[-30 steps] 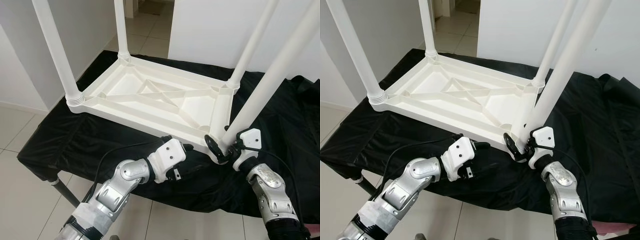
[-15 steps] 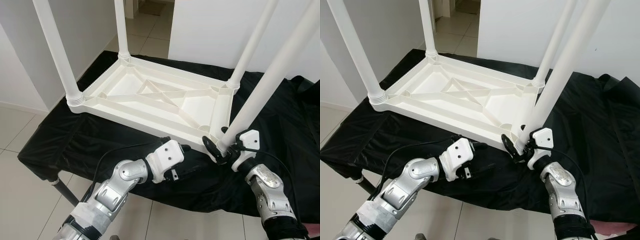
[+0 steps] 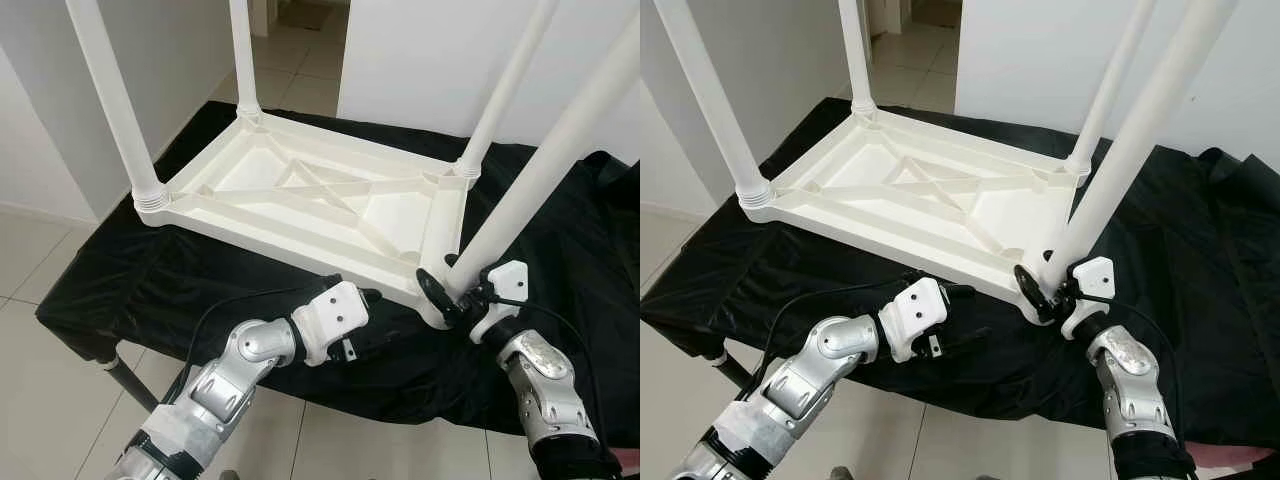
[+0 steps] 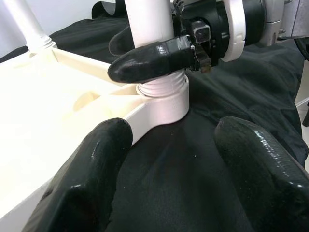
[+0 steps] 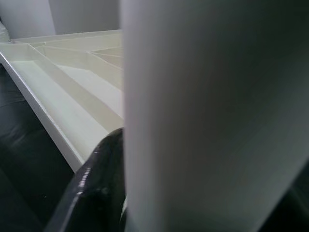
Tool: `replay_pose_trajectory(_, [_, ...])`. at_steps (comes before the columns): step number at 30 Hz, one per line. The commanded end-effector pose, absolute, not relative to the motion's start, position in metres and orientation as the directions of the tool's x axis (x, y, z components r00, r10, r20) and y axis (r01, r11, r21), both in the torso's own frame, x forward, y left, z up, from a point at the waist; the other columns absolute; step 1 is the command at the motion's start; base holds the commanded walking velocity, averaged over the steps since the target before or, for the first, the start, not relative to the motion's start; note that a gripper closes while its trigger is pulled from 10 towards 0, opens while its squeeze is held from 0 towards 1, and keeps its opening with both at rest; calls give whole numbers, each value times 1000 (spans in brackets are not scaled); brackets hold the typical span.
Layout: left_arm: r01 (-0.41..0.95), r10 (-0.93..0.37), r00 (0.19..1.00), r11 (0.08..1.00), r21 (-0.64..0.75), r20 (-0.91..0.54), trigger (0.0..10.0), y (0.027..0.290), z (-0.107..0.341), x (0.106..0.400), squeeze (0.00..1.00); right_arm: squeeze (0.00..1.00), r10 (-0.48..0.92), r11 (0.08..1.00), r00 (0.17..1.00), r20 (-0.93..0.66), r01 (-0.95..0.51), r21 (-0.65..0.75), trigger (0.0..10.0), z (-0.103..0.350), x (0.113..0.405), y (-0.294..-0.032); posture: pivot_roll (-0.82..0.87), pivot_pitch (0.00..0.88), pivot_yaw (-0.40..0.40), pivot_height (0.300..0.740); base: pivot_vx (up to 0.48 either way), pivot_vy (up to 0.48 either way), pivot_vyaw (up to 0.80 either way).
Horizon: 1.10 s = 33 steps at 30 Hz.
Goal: Building children table
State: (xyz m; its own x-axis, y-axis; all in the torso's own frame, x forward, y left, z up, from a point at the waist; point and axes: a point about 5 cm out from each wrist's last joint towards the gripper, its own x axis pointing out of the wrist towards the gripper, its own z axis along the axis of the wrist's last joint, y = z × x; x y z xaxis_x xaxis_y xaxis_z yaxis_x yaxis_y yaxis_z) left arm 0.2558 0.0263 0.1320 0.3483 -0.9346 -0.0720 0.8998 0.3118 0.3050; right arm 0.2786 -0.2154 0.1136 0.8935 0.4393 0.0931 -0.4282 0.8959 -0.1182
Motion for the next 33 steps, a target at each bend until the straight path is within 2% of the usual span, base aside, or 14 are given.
replay_pose_trajectory(1, [910, -944, 317, 276, 309, -91, 10000, 25, 128, 253, 0, 0, 441, 896, 894, 81, -432, -105, 0, 109, 274, -216, -71, 0, -25, 740, 0, 0, 0])
replay_pose_trajectory(5, [911, -945, 313, 271, 312, -94, 10000, 25, 128, 252, 0, 0, 427, 903, 901, 80, -421, -83, 0, 107, 270, -215, -74, 0, -22, 740, 0, 0, 0])
replay_pose_trajectory(6, [911, -945, 312, 269, 314, -95, 10000, 25, 128, 252, 0, 0, 414, 910, 907, 81, -409, -70, 9922, 106, 268, -214, -74, 0, -22, 740, 0, 0, 0])
replay_pose_trajectory(15, [912, -946, 309, 265, 312, -98, 10000, 26, 127, 252, 0, 0, 287, 958, 957, 39, -285, -39, 10000, 101, 265, -209, -74, 0, -18, 740, 0, 0, 0])
replay_pose_trajectory(18, [914, -948, 303, 259, 312, -101, 10000, 25, 127, 251, 0, 0, 106, 994, 994, 13, -106, -24, 10000, 99, 270, -207, -73, 0, -20, 740, 0, 0, 0])
replay_pose_trajectory(19, [914, -948, 303, 259, 312, -101, 10000, 25, 127, 251, 0, 0, 106, 994, 994, 13, -106, -24, 10000, 99, 270, -207, -73, 0, -20, 740, 0, 0, 0])
replay_pose_trajectory(20, [914, -948, 302, 258, 313, -102, 10000, 26, 127, 251, 0, 0, 17, 1000, 1000, 10, -17, 11, 10000, 98, 270, -204, -70, 0, -22, 740, 0, 0, 0])
replay_pose_trajectory(25, [913, -947, 305, 260, 315, -102, 10000, 26, 127, 251, 0, 0, -292, 953, 955, -47, 294, 65, 10000, 84, 264, -187, -62, 0, -31, 740, 0, 0, 0])
replay_pose_trajectory(30, [912, -946, 307, 262, 315, -101, 10000, 26, 127, 252, 0, 0, -332, 938, 942, -52, 336, 91, 10000, 85, 264, -182, -62, 0, -31, 740, 0, 0, 0])
replay_pose_trajectory(31, [911, -945, 311, 266, 314, -99, 10000, 25, 128, 252, 0, 0, -352, 925, 933, -69, 359, 125, 10000, 84, 265, -166, -55, 0, -33, 740, 0, 0, 0])
replay_pose_trajectory(33, [910, -944, 314, 270, 313, -98, 10000, 25, 128, 252, 0, 0, -360, 921, 928, -94, 369, 126, 10000, 84, 267, -153, -52, 0, -28, 740, 0, 0, 0])
